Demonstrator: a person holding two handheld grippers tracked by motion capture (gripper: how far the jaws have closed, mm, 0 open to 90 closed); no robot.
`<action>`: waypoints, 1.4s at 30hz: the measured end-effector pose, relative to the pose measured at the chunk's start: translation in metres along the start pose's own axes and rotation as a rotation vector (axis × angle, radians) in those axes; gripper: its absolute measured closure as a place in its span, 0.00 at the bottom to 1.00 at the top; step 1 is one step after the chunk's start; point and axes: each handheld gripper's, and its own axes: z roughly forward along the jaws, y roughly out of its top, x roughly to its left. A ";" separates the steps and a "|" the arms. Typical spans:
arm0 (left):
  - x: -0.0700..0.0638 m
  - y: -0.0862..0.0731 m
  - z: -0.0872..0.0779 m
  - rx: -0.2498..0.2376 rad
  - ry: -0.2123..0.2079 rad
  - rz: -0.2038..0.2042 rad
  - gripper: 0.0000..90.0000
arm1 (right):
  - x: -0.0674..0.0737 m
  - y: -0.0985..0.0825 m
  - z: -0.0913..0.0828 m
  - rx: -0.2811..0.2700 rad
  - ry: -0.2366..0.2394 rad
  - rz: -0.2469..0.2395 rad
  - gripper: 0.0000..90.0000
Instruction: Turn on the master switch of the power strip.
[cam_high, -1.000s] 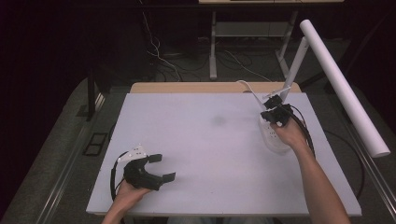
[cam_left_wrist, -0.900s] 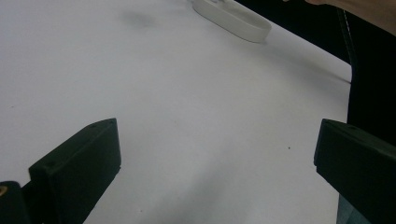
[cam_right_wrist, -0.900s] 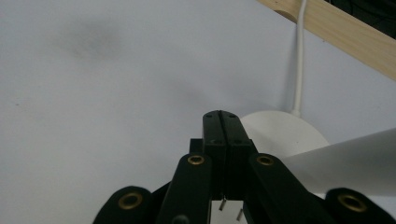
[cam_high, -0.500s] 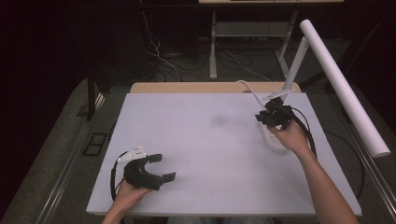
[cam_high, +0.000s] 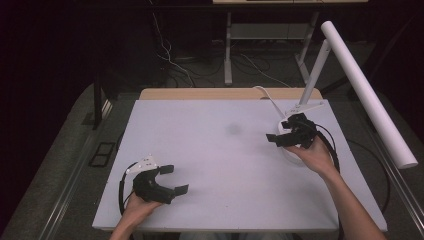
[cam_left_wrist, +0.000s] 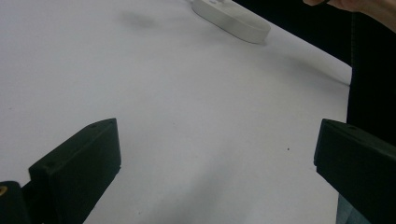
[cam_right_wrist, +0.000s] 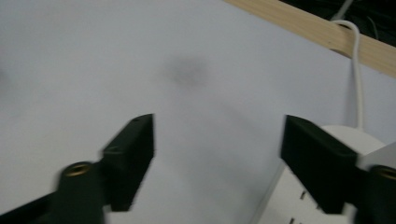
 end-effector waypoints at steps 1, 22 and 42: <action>0.000 0.000 0.000 0.000 0.000 0.000 0.00 | 0.000 0.000 0.000 0.000 0.000 0.000 0.17; -0.001 0.000 0.001 0.000 -0.002 -0.002 0.00 | 0.020 -0.044 -0.034 -0.059 0.104 0.044 0.00; -0.002 0.000 0.001 0.004 0.001 0.003 0.00 | 0.035 -0.094 -0.044 -0.117 0.133 0.109 0.00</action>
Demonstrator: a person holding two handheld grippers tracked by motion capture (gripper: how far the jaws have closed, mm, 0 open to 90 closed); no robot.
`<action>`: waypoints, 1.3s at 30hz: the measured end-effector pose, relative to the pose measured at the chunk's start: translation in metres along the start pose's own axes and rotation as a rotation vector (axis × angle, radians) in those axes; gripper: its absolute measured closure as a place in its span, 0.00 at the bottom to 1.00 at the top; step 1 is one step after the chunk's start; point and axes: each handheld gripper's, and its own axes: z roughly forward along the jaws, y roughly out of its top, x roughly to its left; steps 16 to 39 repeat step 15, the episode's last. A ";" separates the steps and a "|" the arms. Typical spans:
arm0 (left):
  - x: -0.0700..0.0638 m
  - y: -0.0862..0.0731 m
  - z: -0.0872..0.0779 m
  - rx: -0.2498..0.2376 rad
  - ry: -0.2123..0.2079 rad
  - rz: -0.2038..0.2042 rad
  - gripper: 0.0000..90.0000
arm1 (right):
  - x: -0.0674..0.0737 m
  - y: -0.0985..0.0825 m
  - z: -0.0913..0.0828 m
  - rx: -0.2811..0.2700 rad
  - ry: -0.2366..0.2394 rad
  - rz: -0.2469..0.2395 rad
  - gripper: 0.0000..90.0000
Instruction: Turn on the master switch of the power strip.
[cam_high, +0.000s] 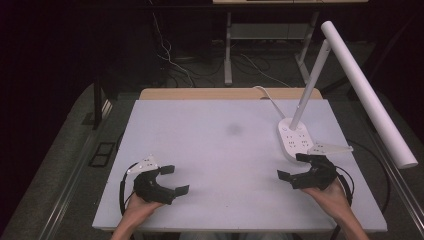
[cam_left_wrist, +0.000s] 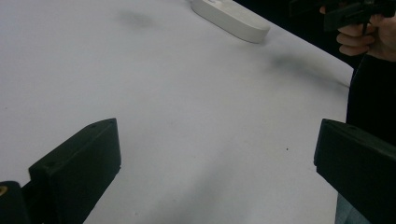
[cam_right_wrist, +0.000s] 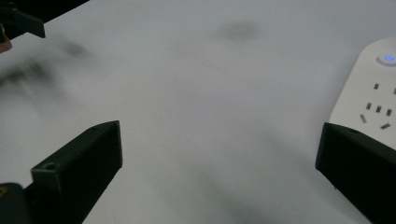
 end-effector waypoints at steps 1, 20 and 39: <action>0.000 0.000 0.000 0.000 0.000 -0.001 0.00 | 0.001 -0.003 0.000 -0.007 -0.002 0.001 0.00; 0.000 0.000 0.000 -0.001 0.002 -0.002 0.00 | 0.013 -0.039 -0.002 -0.016 -0.030 0.017 0.00; 0.000 0.000 0.000 -0.001 0.002 -0.002 0.00 | 0.013 -0.039 -0.002 -0.016 -0.030 0.017 0.00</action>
